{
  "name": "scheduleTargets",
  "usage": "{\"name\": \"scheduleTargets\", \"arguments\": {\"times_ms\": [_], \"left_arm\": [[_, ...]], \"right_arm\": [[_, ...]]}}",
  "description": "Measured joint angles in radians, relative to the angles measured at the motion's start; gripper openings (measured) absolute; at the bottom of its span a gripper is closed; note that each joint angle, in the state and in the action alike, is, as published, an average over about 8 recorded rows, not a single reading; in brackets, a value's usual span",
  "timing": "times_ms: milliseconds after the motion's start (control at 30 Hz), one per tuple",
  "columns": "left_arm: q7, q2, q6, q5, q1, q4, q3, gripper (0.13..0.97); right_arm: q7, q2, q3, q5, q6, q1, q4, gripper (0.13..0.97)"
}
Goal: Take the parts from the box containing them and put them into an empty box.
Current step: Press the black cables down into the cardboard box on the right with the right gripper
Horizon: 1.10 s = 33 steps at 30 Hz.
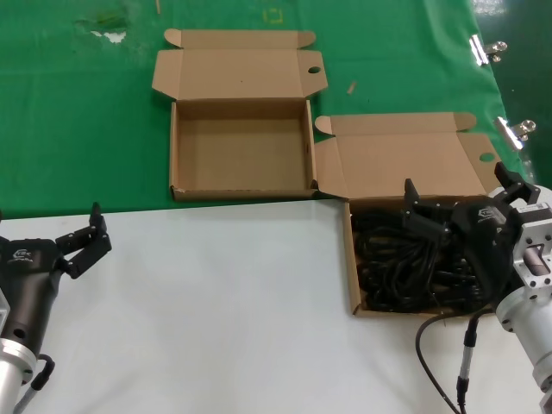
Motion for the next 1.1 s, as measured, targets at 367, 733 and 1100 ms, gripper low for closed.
{"name": "scheduleTargets", "arguments": {"times_ms": [367, 733, 1100], "left_arm": [[0.0, 0.0, 0.0, 0.0, 0.0, 0.0, 0.0, 0.831], [0.0, 0.0, 0.0, 0.0, 0.0, 0.0, 0.0, 0.663], [0.0, 0.0, 0.0, 0.0, 0.0, 0.0, 0.0, 0.425]], "right_arm": [[0.014, 0.027, -0.012, 0.012, 0.008, 0.007, -0.004, 0.966], [0.054, 0.149, -0.13, 0.034, -0.012, 0.023, 0.038, 0.966], [0.063, 0.298, -0.157, 0.04, -0.229, 0.075, 0.045, 0.966]]}}
